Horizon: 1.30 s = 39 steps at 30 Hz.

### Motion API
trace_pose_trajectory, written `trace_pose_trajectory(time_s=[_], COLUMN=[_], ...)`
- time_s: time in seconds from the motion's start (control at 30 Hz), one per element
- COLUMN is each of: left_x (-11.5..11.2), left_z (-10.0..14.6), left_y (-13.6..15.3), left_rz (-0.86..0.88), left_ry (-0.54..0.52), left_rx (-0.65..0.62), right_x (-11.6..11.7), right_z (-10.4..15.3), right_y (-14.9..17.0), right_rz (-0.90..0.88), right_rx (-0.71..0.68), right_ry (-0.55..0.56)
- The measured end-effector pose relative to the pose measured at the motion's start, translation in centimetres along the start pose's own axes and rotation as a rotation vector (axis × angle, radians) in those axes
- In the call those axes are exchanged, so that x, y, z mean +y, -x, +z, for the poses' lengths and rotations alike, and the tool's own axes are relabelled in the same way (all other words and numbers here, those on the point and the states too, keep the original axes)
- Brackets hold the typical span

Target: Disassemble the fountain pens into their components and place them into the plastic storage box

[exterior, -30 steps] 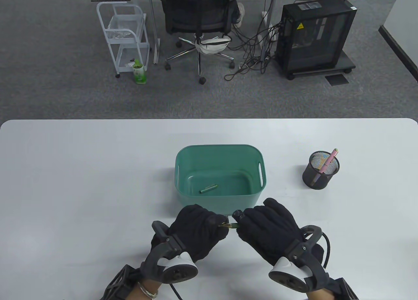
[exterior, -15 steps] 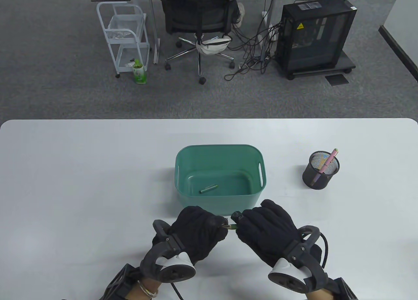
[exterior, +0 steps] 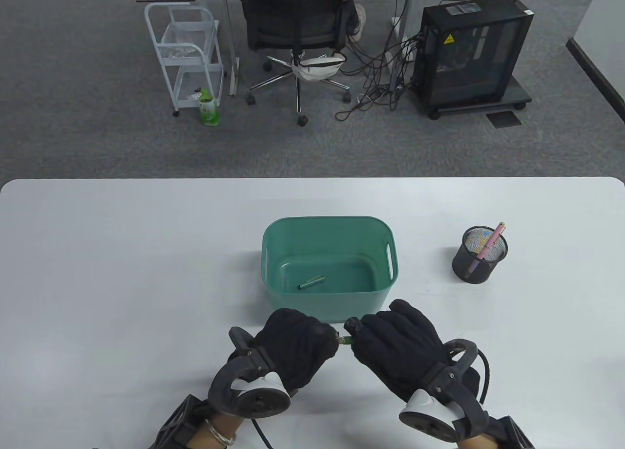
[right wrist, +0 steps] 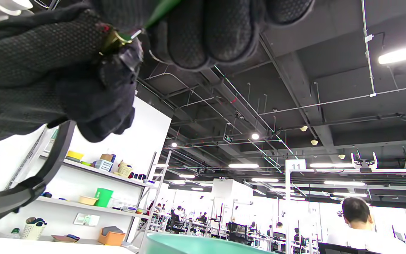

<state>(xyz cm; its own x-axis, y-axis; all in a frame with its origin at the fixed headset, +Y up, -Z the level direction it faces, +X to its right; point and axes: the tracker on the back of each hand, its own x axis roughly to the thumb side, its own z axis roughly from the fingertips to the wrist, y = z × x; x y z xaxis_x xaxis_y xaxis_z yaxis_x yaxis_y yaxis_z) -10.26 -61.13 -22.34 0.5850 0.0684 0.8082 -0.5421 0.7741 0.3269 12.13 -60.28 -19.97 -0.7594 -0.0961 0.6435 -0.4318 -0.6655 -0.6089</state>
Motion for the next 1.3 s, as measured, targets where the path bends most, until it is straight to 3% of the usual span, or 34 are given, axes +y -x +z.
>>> trace_pose_trajectory(time_s=[0.37,1.3], left_x=[0.39,0.47], left_z=[0.19,0.19], left_y=[0.5,-0.19], left_rz=[-0.006,-0.044], left_ry=[0.02,-0.018], left_rx=[0.044,0.004], right_x=[-0.05,-0.19], right_z=[0.01,0.12], right_y=[0.13,0.67], right_rz=[0.003,0.01], right_rx=[0.009,0.026], right_ry=[-0.009,-0.002])
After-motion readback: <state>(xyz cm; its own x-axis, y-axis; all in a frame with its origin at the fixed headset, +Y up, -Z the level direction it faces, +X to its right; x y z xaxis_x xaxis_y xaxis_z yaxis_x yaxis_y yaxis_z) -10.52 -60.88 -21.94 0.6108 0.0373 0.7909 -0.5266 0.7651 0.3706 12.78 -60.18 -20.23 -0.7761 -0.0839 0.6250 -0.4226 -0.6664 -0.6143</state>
